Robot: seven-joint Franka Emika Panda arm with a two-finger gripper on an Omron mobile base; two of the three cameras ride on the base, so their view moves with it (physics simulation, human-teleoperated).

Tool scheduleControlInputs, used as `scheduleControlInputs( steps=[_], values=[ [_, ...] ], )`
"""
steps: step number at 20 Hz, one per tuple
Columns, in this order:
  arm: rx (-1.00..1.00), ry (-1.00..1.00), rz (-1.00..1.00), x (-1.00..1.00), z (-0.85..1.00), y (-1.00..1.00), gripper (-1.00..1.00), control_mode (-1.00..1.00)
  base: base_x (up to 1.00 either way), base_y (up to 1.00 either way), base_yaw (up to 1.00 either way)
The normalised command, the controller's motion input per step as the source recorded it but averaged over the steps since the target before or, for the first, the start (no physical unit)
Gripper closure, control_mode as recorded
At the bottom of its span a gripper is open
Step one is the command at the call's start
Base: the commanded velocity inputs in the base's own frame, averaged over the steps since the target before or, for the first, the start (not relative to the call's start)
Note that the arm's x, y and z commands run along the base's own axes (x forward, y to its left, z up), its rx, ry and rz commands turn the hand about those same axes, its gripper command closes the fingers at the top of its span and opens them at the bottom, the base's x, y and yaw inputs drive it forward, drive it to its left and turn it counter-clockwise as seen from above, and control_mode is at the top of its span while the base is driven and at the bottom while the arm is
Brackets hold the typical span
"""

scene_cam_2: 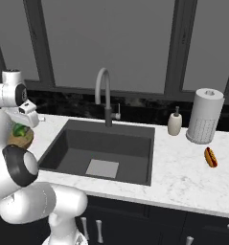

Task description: Pick the broccoli from the sink and place it in the bowl. Then pick the bowl and place it in the microwave. Then close the microwave door and press the start button.

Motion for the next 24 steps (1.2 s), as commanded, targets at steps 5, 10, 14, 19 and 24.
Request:
scheduleControlInputs(
  steps=[5, 10, 14, 19, 24],
  values=[
    [-0.14, 0.04, -0.03, 0.59, -0.16, 1.0, 1.0, -1.0, 0.0, 0.0, 0.0],
    [-0.08, 0.04, 0.0, 0.28, -0.36, 0.78, 1.0, -1.0, 0.0, 0.0, 0.0],
    [-0.04, 0.01, 0.0, 0.4, -0.42, 0.47, 1.0, -1.0, 0.0, 0.0, 0.0],
    [0.0, 0.0, 0.0, 0.3, -0.31, 0.31, 1.0, -1.0, 0.0, 0.0, 0.0],
    [0.0, 0.0, 0.0, 0.0, -0.39, 0.06, 1.0, -1.0, 0.0, 0.0, 0.0]
  ],
)
